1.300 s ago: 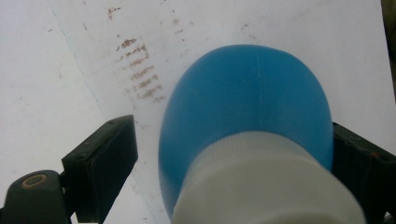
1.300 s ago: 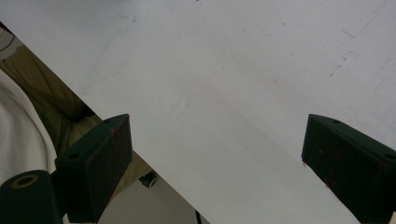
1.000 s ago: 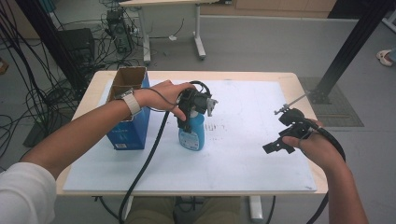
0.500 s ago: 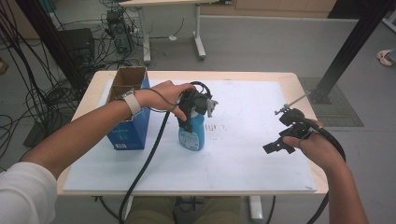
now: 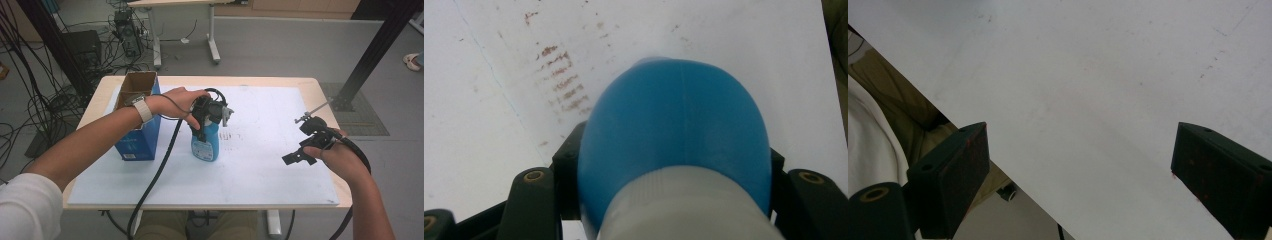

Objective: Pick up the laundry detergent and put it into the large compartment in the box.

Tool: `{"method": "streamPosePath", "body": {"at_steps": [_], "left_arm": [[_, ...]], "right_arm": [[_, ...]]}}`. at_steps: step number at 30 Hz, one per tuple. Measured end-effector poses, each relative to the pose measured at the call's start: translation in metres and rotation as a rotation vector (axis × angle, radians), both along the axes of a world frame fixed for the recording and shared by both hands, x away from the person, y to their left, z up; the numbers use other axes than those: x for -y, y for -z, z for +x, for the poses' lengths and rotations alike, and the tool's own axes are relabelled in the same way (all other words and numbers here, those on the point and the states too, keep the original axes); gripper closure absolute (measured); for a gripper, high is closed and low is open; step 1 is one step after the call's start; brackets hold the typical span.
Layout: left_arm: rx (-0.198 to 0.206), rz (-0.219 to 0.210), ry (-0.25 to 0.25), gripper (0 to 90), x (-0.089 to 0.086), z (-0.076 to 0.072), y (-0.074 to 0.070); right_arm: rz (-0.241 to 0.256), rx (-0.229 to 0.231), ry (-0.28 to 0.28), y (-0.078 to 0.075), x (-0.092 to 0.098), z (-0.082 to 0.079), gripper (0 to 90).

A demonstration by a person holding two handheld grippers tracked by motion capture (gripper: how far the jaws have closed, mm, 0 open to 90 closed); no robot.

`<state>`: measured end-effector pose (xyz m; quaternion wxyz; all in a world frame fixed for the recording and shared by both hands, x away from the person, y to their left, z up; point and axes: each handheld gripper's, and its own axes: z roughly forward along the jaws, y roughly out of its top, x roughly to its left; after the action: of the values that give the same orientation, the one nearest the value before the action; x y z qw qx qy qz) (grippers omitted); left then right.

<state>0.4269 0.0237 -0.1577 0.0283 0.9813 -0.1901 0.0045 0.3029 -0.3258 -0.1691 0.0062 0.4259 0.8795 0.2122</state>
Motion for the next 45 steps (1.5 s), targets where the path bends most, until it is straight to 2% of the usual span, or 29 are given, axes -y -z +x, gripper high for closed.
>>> {"method": "streamPosePath", "body": {"at_steps": [45], "left_arm": [[0.002, -0.005, -0.005, 38.0, -0.0015, -0.0004, 0.0001]], "right_arm": [[-0.007, -0.005, -0.005, -0.0034, -0.0041, 0.0013, 8.7]]}}
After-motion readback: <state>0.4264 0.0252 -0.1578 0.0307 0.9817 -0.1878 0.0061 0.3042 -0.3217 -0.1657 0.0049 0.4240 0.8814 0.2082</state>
